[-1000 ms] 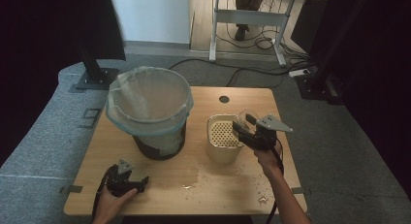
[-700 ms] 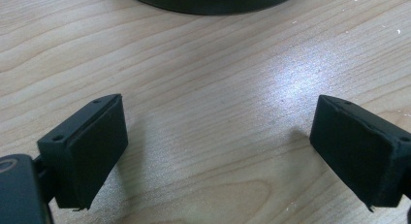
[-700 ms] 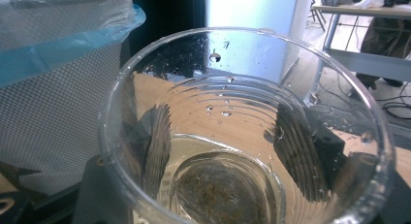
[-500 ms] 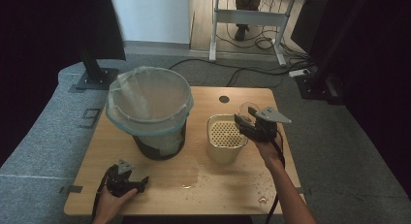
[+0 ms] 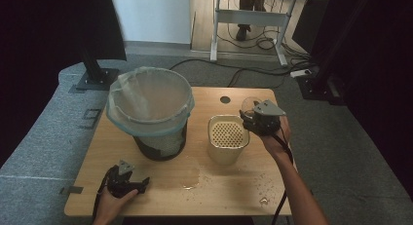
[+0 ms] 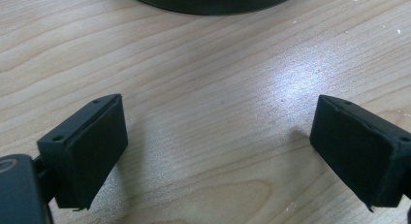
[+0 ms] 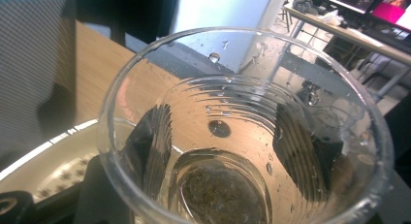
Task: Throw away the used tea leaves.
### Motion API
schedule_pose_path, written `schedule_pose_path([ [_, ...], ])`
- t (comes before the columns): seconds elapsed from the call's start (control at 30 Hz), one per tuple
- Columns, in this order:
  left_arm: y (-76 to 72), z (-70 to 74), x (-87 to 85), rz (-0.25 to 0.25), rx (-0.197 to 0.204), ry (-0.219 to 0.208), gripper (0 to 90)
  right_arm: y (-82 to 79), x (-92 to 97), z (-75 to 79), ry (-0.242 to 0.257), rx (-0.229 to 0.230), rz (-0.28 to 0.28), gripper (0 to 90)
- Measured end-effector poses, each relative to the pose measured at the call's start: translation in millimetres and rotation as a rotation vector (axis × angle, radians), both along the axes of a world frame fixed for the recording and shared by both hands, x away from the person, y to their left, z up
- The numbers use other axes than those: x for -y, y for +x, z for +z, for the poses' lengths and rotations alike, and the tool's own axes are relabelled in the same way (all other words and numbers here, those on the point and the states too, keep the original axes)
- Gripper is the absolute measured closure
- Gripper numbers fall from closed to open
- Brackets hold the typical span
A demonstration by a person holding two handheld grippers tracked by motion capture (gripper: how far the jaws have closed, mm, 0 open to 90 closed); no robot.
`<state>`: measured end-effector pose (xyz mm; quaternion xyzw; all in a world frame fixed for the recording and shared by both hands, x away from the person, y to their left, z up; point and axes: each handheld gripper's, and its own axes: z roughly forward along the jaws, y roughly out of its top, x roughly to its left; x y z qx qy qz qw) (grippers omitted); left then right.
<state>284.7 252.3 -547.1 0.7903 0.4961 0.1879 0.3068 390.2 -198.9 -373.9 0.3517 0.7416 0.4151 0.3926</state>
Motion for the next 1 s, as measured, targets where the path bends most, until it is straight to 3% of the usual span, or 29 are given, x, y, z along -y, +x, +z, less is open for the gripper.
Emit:
schedule_pose_path([
  [0.57, 0.1, -0.1, 0.3, 0.003, 0.001, -0.002, 5.7, 10.9, -19.6, -1.8, -0.296, 0.016, -0.003, 40.7],
  [0.73, 0.1, -0.1, 0.3, 0.002, 0.001, -0.003, 5.5, 12.8, -27.1, -3.8, -0.423, 0.029, -0.002, 40.9],
  [0.83, 0.1, -0.1, 0.3, 0.002, 0.001, -0.002, 5.6, 12.9, -30.0, -4.7, -0.452, 0.033, -0.002, 40.9],
  [0.87, 0.1, -0.1, 0.3, 0.002, 0.001, -0.002, 5.6, 12.8, -33.8, -6.5, -0.508, 0.044, 0.000, 41.0],
  [0.97, 0.1, -0.1, 0.3, 0.002, 0.000, -0.002, 5.5, 12.9, -36.2, -7.2, -0.542, 0.046, 0.002, 41.0],
  [1.0, 0.1, -0.1, 0.3, 0.002, 0.000, -0.002, 5.5, 13.0, -37.9, -7.9, -0.583, 0.054, 0.002, 41.1],
])
